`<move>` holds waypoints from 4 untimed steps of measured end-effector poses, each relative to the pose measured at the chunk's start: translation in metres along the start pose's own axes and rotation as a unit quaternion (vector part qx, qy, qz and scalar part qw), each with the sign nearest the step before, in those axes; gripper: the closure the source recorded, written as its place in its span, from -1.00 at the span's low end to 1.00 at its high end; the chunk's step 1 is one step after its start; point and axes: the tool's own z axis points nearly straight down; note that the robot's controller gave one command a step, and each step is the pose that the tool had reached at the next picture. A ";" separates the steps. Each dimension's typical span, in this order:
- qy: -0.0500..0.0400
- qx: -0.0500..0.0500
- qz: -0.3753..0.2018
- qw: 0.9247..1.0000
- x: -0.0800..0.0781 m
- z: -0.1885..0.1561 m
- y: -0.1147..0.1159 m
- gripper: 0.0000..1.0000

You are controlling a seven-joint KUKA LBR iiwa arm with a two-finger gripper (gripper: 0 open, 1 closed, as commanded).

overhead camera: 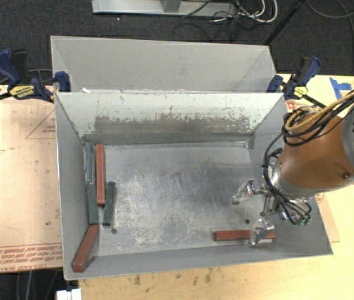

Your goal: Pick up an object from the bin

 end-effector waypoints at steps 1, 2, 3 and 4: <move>0.003 -0.002 0.021 1.000 0.012 0.017 -0.019 1.00; 0.003 -0.002 0.021 1.000 0.012 0.017 -0.019 1.00; 0.002 -0.001 0.022 1.000 0.000 -0.112 -0.014 1.00; 0.002 -0.001 0.022 1.000 0.000 -0.112 -0.014 1.00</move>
Offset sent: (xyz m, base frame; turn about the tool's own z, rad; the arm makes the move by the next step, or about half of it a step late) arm 0.0000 0.0000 0.0000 0.0000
